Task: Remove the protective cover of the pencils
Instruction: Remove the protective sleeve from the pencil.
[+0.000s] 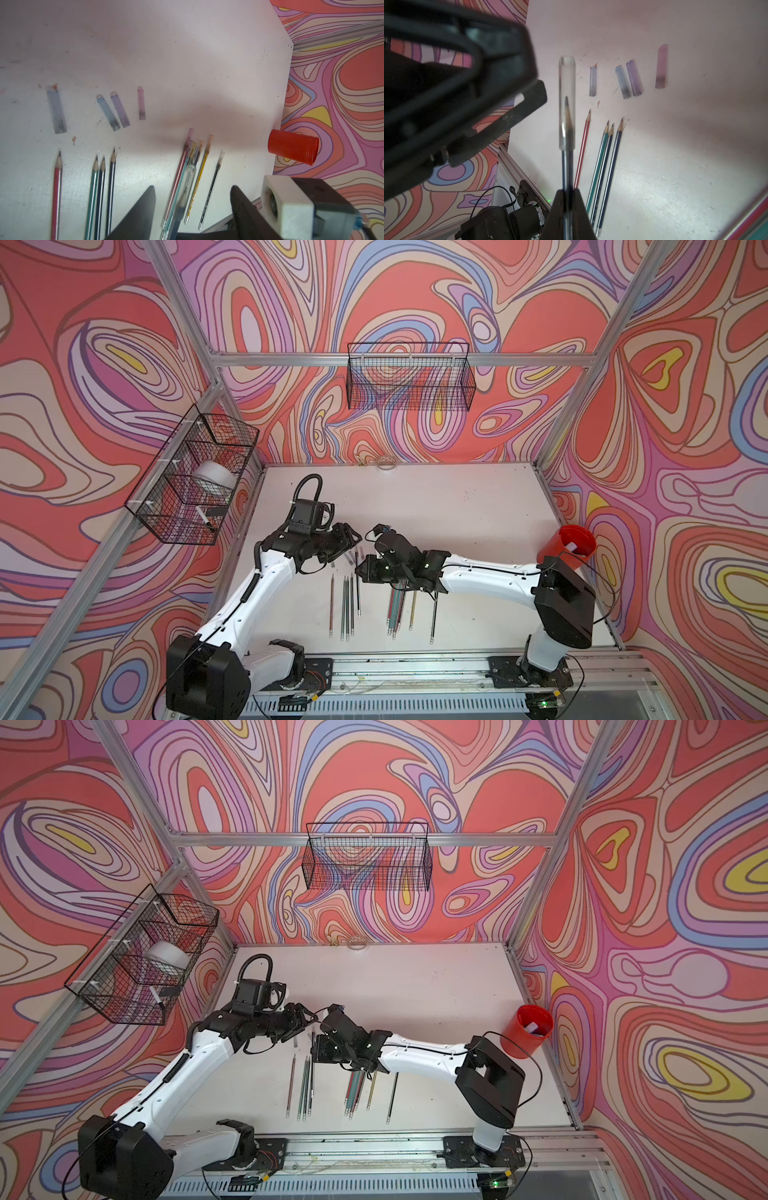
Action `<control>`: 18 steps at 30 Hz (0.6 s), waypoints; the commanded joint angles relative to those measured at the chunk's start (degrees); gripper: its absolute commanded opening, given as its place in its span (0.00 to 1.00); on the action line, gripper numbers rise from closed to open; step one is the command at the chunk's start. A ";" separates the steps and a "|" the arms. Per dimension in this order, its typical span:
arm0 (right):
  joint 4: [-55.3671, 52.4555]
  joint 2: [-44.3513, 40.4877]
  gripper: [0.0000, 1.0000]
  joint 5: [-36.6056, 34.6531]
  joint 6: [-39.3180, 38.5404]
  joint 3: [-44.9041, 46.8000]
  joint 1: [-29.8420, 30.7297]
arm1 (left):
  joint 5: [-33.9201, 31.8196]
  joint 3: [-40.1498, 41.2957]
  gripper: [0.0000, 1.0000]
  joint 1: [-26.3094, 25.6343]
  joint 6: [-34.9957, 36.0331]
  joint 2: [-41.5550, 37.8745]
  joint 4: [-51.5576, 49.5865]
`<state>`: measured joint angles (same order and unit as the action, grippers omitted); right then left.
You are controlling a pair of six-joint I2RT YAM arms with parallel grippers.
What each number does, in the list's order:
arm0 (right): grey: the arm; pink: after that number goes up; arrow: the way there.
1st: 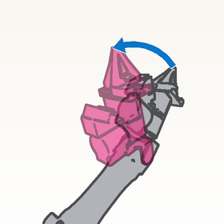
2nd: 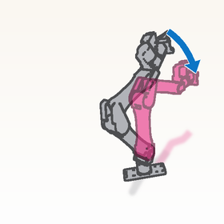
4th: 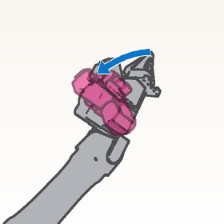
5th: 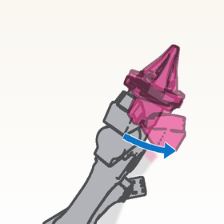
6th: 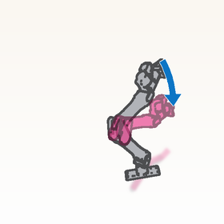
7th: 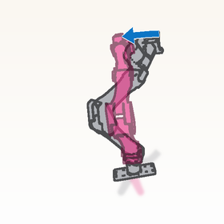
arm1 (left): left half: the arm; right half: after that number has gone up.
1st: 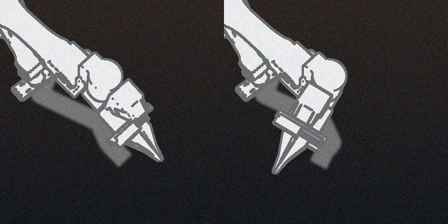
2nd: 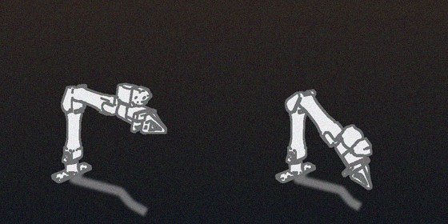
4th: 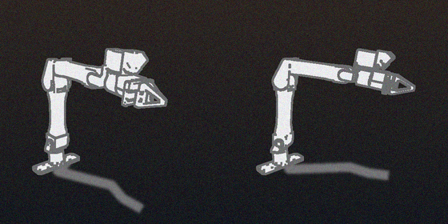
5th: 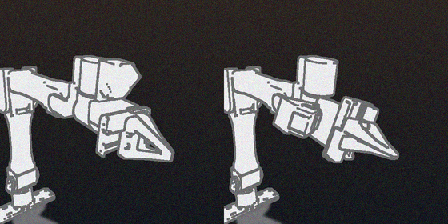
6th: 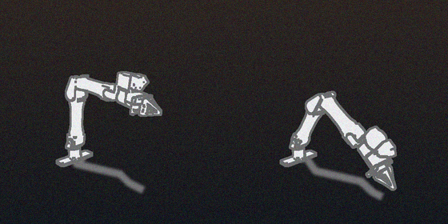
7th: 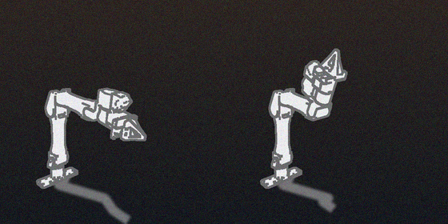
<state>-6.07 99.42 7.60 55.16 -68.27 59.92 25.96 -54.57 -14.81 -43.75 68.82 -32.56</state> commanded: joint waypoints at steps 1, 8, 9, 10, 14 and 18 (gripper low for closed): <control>1.38 -1.37 0.05 0.85 -0.67 0.77 -0.14 | 0.15 0.68 0.56 -1.08 -0.81 1.07 1.69; 1.24 -1.28 0.05 0.87 -0.75 0.68 -0.14 | -0.77 0.69 0.43 -2.48 -0.73 2.88 1.71; 1.23 -1.16 0.05 0.96 -0.75 0.68 -0.14 | -0.85 0.69 0.41 -2.48 -0.71 2.90 1.63; 1.26 -1.07 0.05 1.00 -0.77 0.70 -0.15 | -0.92 0.69 0.38 -2.58 -0.64 2.97 1.67; 1.24 -0.89 0.05 1.11 -0.68 0.51 -0.11 | -0.99 0.86 0.26 -2.68 -0.68 2.90 1.70; 1.14 -0.72 0.05 1.14 -0.69 0.25 -0.07 | -1.06 0.86 0.18 -2.69 -0.40 3.08 1.57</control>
<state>-5.54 99.42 8.45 55.11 -68.27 59.90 25.10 -54.19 -17.21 -43.70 71.64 -31.44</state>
